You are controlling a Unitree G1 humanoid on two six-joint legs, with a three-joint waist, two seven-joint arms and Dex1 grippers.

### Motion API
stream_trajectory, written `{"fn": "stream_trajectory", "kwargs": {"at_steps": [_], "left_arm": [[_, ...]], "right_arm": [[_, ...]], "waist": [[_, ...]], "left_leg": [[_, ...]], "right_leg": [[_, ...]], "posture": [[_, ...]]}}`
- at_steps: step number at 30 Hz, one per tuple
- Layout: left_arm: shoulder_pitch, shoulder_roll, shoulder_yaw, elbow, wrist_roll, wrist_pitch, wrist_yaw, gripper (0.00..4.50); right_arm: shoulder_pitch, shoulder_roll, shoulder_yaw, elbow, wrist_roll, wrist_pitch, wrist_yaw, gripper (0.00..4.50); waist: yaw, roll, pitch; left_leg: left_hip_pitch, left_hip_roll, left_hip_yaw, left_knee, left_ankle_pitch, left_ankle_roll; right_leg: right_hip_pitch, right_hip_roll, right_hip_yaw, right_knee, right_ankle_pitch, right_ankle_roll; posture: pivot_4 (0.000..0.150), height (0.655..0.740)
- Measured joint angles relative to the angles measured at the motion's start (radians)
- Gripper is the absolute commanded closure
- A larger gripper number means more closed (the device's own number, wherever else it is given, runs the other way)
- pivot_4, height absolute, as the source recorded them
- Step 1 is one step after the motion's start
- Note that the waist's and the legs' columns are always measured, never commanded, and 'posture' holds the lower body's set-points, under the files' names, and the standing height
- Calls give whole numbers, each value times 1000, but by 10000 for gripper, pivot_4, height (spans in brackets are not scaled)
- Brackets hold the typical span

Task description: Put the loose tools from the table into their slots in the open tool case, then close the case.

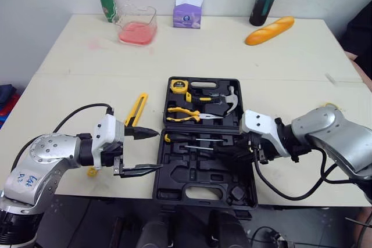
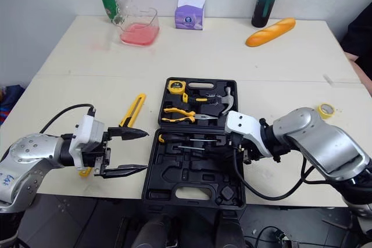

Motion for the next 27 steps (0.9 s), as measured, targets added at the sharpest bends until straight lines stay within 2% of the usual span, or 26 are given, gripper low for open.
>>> {"fn": "stream_trajectory", "kwargs": {"at_steps": [23, 25, 27], "left_arm": [[64, 15, 32, 5, 8, -4, 28, 0], [67, 15, 32, 5, 8, -4, 30, 0], [72, 15, 32, 4, 8, -4, 31, 0]], "right_arm": [[-38, 71, 116, 46, -176, -156, 11, 34867], [-38, 75, 121, 49, -193, -173, 14, 24110], [-40, 75, 129, 54, -222, -202, 12, 16522]], "waist": [[-13, 0, 0], [-14, -1, 0], [-14, -1, 0]], "left_leg": [[1, 1, 1, 0, 0, 0], [2, 1, 2, 0, 0, 0], [2, 1, 2, 0, 0, -1]], "right_leg": [[0, 0, 1, 2, 0, 0], [0, 0, 1, 3, 0, -1], [-1, 0, 1, 3, 0, -1]], "posture": [[1500, 7400], [1500, 7400], [1500, 7400]]}}
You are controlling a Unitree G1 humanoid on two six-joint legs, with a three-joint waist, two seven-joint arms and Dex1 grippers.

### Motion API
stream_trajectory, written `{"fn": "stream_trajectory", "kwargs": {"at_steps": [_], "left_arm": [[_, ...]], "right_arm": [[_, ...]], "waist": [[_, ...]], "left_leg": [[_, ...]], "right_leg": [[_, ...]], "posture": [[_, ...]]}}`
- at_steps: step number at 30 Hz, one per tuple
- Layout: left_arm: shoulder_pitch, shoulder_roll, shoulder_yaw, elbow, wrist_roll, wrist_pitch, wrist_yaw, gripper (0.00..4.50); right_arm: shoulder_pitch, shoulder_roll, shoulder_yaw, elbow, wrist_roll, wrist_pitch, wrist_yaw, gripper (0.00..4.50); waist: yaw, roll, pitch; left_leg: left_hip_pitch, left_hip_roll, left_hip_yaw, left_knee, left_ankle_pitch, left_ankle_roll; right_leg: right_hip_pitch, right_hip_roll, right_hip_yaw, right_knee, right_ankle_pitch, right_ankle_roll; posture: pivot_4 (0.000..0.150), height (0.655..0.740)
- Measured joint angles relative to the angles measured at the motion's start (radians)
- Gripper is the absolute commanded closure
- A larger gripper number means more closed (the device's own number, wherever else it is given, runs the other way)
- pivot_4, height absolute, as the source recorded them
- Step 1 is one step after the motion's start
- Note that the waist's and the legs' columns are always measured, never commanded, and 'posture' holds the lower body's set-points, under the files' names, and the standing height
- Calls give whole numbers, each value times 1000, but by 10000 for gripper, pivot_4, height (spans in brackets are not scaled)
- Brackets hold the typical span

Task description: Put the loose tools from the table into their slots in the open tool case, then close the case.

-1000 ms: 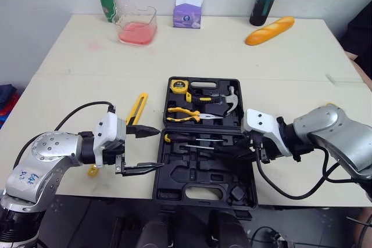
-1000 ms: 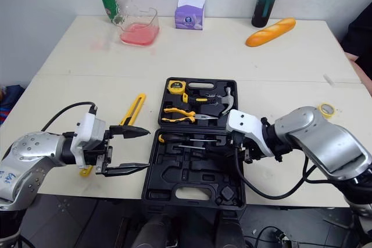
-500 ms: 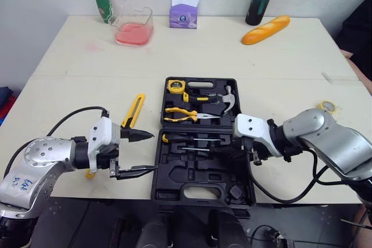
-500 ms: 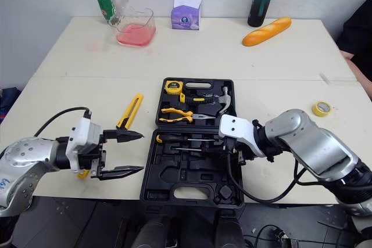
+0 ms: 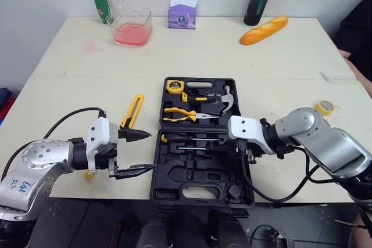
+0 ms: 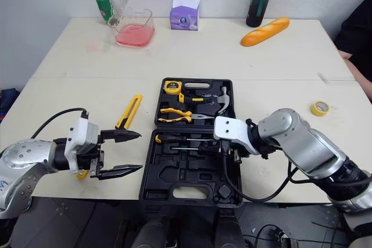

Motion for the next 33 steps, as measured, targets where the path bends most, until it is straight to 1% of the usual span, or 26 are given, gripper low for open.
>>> {"fn": "stream_trajectory", "kwargs": {"at_steps": [2, 11, 13, 16, 18, 21, 24, 26, 28, 29, 30, 33], "left_arm": [[9, 0, 4, 0, 0, 0, 0, 0], [24, 0, 15, 0, 0, 0, 2, 0], [24, -1, 16, -1, 0, -4, 4, 0], [26, -4, 19, -2, 0, -9, 8, 0], [27, -5, 20, -2, 1, -16, 12, 0], [27, -5, 20, -2, 1, -27, 13, 0], [26, -6, 20, -2, 3, -38, 14, 0], [26, -6, 20, 0, 7, -41, 16, 0], [24, -8, 17, 0, 12, -48, 16, 0], [23, -8, 15, 0, 17, -51, 16, 0], [20, -8, 11, 2, 23, -55, 16, 0], [16, -12, 4, 2, 25, -57, 16, 0]], "right_arm": [[-2, 8, -7, 14, -10, -9, -8, 6918], [-3, -18, -50, 24, -1, -10, 47, 6918], [13, -22, -106, 38, 29, -40, 74, 6918], [69, -20, -204, 93, 71, -135, 109, 6918], [109, 9, -252, 130, 105, -175, 115, 6918], [155, 92, -323, 174, 157, -259, 114, 6918], [194, 137, -360, 209, 184, -344, 126, 14743], [225, 171, -365, 237, 190, -390, 130, 24687], [246, 225, -367, 261, 193, -456, 131, 36613], [253, 237, -365, 270, 190, -486, 135, 40037], [262, 249, -358, 294, 185, -537, 150, 44614], [274, 279, -346, 336, 175, -605, 170, 44614]], "waist": [[1, -1, 0], [2, -1, 0], [3, -1, 0], [4, -1, 0], [4, -2, 0], [0, -2, 0], [2, -2, 0], [2, -2, 0], [3, -2, 0], [3, -2, 0], [2, -2, 0], [2, -2, 0]], "left_leg": [[0, 0, 0, 0, 0, 0], [-1, 0, 0, 0, 0, 0], [-1, 0, 0, 0, 0, 0], [-1, 0, 0, 0, 0, 0], [0, 0, 0, 0, 0, 0], [0, 0, 2, 0, 0, 0], [1, 0, 2, 0, 0, 0], [1, 0, 2, 0, 0, 0], [1, 0, 2, 0, 0, 0], [1, 0, 2, 0, 0, 0], [1, 0, 2, 0, 0, 0], [1, 0, 2, 0, 0, 0]], "right_leg": [[0, 0, 0, 0, 0, 0], [0, 0, 0, 0, 0, 0], [0, 0, 0, 0, 0, 0], [0, 0, 0, -1, 0, 0], [0, 0, 0, -1, 0, 0], [0, 0, 1, 1, 0, 0], [0, 0, 1, 1, 0, 0], [0, 0, 1, 1, 0, 0], [0, 0, 1, 1, 0, 0], [0, 0, 1, 1, 0, 0], [0, 0, 1, 1, 0, 0], [0, 0, 1, 1, 0, 0]], "posture": [[1500, 7400], [1500, 7400], [1500, 7400], [1500, 7400], [1500, 7400], [1500, 7400], [1500, 7400], [1500, 7400], [1500, 7400], [1500, 7400], [1500, 7400], [1500, 7400]]}}
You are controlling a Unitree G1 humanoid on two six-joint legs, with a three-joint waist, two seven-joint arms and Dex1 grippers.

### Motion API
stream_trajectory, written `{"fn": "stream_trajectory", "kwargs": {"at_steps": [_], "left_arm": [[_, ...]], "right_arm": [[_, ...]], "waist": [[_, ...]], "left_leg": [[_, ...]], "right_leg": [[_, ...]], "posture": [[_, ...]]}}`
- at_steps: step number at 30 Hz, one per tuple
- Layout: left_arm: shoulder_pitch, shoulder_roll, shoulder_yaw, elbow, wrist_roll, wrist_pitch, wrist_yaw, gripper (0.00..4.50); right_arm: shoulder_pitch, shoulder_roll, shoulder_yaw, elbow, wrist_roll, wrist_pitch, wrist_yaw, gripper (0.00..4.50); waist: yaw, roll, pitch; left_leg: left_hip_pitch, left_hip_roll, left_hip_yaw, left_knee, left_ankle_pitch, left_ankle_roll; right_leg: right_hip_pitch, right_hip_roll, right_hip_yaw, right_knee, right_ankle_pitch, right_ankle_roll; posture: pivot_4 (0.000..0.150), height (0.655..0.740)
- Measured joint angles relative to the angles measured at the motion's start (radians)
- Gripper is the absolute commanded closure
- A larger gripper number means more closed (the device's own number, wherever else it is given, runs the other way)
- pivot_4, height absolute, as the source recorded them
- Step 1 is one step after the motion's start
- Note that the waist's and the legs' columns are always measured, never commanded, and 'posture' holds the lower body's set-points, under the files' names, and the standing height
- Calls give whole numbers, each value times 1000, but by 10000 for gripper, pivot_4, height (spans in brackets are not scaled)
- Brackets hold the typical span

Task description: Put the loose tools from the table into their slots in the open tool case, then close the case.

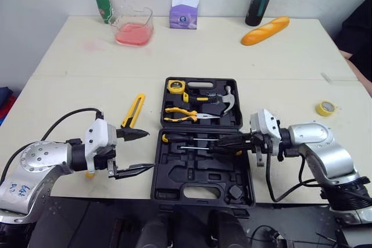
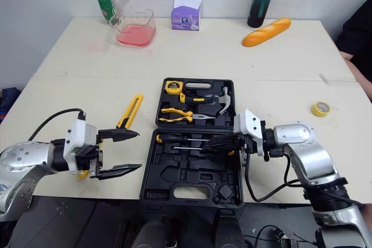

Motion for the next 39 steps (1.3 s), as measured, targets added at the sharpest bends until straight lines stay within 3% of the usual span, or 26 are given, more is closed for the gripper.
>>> {"fn": "stream_trajectory", "kwargs": {"at_steps": [19, 39], "left_arm": [[-16, -1, -5, 1, 9, 0, -3, 0], [9, -1, -5, 1, 19, 0, -2, 0]], "right_arm": [[-17, 107, 58, 183, -103, -187, -33, 44614], [-71, 79, 144, 184, -142, -100, -47, 44614]], "waist": [[-4, 0, 0], [-12, -9, -10]], "left_leg": [[3, 0, 1, 0, 0, 0], [6, 3, 1, 0, 0, -2]], "right_leg": [[1, 0, 1, 2, 0, 0], [3, 0, 1, 3, -1, -3]], "posture": [[1500, 7400], [1500, 7400]]}}
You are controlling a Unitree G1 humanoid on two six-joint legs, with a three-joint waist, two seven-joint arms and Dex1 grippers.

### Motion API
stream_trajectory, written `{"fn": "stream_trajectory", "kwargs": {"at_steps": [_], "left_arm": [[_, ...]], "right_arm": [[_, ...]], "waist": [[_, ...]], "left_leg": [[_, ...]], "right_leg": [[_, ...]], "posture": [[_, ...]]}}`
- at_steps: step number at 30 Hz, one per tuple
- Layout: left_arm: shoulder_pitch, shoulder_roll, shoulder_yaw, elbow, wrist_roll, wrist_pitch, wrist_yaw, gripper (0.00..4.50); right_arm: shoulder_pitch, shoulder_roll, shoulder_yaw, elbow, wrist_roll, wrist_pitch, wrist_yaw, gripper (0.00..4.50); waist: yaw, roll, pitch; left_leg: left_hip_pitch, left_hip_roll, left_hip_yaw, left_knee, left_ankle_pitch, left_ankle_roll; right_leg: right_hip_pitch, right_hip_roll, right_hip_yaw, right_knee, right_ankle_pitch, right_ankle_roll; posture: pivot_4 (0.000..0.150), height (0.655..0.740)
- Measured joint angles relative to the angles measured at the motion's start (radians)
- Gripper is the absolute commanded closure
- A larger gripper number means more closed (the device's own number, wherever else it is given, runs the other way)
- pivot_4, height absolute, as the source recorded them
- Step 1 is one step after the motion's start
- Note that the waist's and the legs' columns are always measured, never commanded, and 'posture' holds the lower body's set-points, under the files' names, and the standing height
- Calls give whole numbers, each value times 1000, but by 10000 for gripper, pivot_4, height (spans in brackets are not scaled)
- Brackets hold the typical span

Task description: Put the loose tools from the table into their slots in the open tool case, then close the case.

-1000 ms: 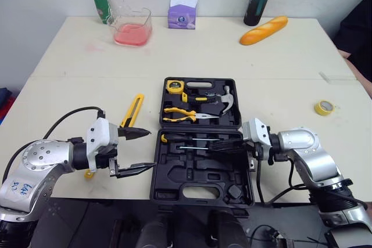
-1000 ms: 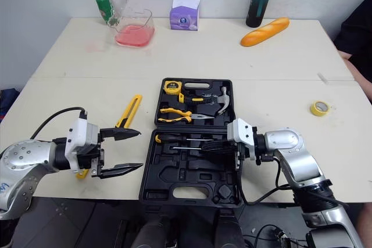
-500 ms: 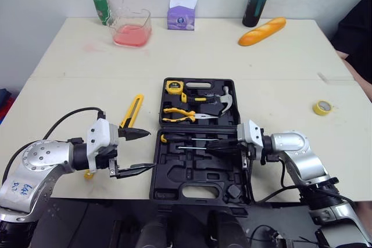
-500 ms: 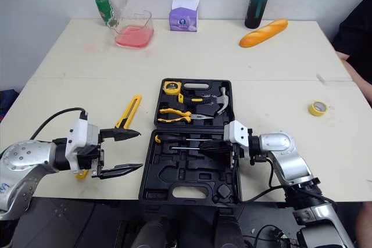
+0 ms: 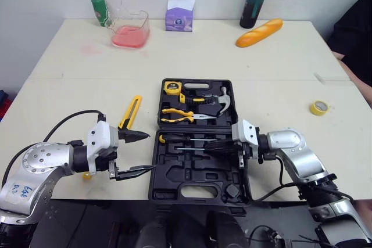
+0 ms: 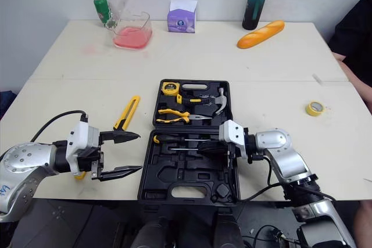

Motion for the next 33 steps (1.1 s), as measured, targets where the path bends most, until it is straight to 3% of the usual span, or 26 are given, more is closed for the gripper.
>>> {"fn": "stream_trajectory", "kwargs": {"at_steps": [7, 13, 18, 25, 26, 29, 33], "left_arm": [[5, 0, 0, 0, 0, 0, -1, 0], [9, 0, 0, 0, 0, 0, -2, 0], [10, -25, 35, -3, -47, 16, 13, 0], [55, -6, 187, 0, -90, 53, 32, 0], [63, -5, 210, 9, -91, 56, 36, 0], [93, -7, 321, 116, -74, 26, 58, 0], [154, -10, 457, 244, -27, -20, 89, 0]], "right_arm": [[-4, -20, 13, -48, -5, 103, -15, 44614], [19, -5, -8, -56, 0, 66, -27, 44614], [82, 38, -105, -31, 109, 21, -3, 44614], [113, -86, -310, -80, 256, 63, 53, 44614], [110, -95, -343, -76, 268, 63, 43, 38358], [120, -186, -436, 4, 260, 13, 41, 27198], [123, -282, -542, 162, 215, -81, 38, 5424]], "waist": [[2, -7, -9], [2, -7, -9], [8, -2, -4], [11, 0, -2], [11, 0, -2], [12, 3, 0], [11, 3, 1]], "left_leg": [[1, 1, -2, 0, -1, -2], [1, 4, -3, 0, -2, -4], [-3, 2, -2, 0, -1, -2], [-3, 2, 0, 0, -2, -2], [-3, 3, 0, 0, -2, -2], [-3, 2, 1, 0, -2, -2], [-3, 3, 2, -1, -2, -1]], "right_leg": [[3, -2, 0, -2, 0, -2], [1, -1, 0, -1, -1, -4], [-1, 0, -1, -1, 0, -3], [-2, 1, -2, -2, 0, -3], [-2, 1, -2, -2, 0, -3], [-3, 1, -2, -3, 0, -4], [-3, 1, -2, -3, -1, -4]], "posture": [[1500, 7400], [1500, 7400], [1500, 7400], [1500, 7400], [1500, 7400], [1500, 7400], [1500, 7400]]}}
